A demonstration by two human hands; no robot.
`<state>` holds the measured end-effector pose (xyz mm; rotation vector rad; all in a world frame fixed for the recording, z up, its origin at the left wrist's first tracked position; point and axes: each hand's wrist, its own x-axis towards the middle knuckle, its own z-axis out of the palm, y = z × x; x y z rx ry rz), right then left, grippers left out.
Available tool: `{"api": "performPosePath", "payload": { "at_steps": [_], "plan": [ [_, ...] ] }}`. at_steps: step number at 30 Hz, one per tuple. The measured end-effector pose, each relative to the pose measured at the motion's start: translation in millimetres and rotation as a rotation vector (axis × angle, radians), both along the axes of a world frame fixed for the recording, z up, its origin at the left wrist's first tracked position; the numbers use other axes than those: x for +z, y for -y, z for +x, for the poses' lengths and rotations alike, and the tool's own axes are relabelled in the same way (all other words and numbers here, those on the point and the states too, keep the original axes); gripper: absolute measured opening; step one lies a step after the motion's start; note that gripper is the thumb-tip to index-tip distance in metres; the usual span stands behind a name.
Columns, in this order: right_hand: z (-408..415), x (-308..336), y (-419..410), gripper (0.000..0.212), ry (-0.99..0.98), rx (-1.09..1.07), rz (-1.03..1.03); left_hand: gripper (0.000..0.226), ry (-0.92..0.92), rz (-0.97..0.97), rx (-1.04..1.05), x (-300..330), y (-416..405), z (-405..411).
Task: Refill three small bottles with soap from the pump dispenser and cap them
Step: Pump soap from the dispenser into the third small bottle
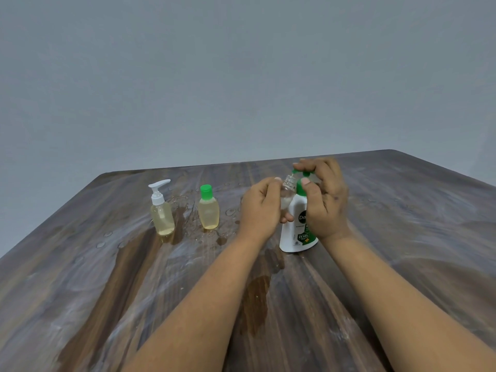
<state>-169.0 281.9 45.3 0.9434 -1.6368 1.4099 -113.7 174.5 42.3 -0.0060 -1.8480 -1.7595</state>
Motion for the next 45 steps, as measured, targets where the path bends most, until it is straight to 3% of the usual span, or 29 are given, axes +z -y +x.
{"api": "performPosePath", "payload": {
  "at_steps": [45],
  "plan": [
    [-1.9,-0.6,3.0,0.033,0.041,-0.012,-0.049,0.035,-0.017,0.016,-0.004,-0.9,0.1,-1.4]
  ]
}}
